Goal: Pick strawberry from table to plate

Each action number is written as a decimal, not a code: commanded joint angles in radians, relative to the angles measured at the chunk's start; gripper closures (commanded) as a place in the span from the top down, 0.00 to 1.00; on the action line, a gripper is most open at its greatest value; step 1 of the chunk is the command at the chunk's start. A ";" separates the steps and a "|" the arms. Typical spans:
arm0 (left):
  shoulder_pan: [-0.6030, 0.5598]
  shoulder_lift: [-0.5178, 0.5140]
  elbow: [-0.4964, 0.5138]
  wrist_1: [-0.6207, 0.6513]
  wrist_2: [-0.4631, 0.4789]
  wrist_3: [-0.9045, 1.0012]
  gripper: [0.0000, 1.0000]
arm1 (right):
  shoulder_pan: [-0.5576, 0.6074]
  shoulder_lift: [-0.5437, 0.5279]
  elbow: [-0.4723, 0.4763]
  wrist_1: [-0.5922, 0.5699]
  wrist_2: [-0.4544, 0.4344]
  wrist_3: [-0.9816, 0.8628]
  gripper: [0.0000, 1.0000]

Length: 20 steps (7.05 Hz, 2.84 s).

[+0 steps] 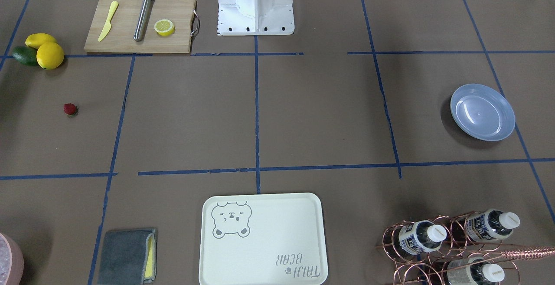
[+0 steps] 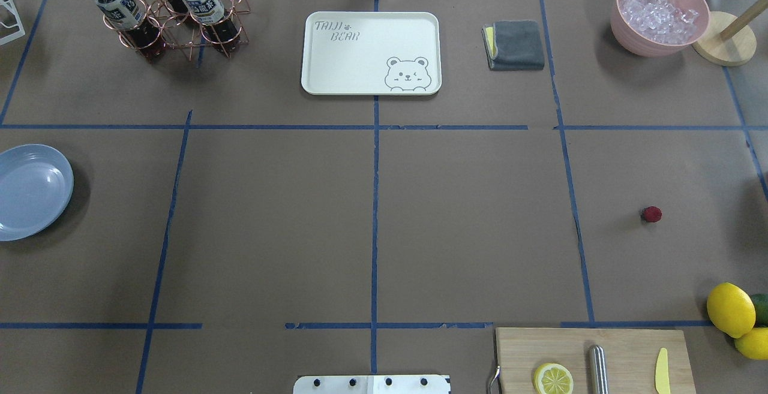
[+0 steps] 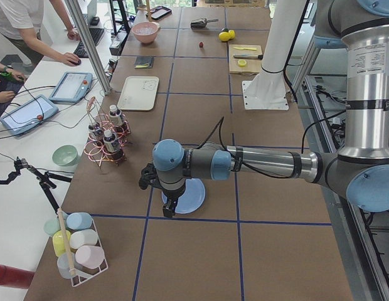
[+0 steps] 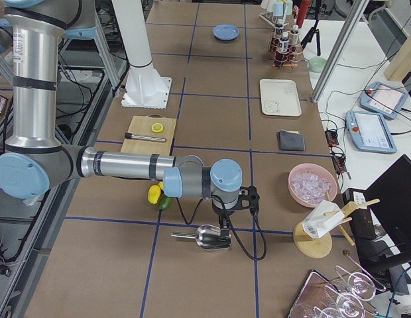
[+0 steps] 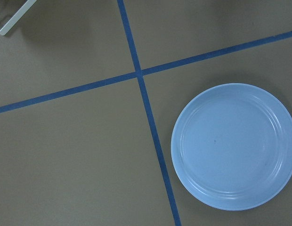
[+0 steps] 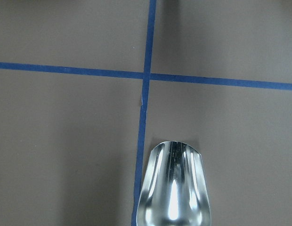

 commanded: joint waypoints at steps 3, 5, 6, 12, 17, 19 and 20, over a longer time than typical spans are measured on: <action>0.000 0.002 -0.004 -0.002 0.000 0.006 1.00 | 0.000 0.018 0.005 0.003 0.000 -0.009 1.00; 0.000 -0.002 -0.024 -0.020 0.011 0.005 1.00 | -0.001 0.009 0.022 0.137 0.003 -0.002 1.00; 0.003 -0.003 -0.022 -0.044 0.011 0.002 1.00 | -0.003 0.008 0.016 0.217 -0.001 0.009 1.00; 0.003 -0.098 0.082 -0.416 -0.002 0.001 1.00 | -0.003 0.015 0.004 0.233 0.035 0.084 1.00; 0.133 -0.012 0.296 -0.753 0.011 -0.249 0.91 | -0.003 0.015 0.007 0.235 0.046 0.083 1.00; 0.275 -0.008 0.414 -1.071 0.136 -0.609 0.74 | -0.003 0.012 0.007 0.236 0.046 0.081 1.00; 0.334 -0.008 0.430 -1.106 0.147 -0.676 0.68 | -0.003 0.008 0.005 0.250 0.046 0.083 1.00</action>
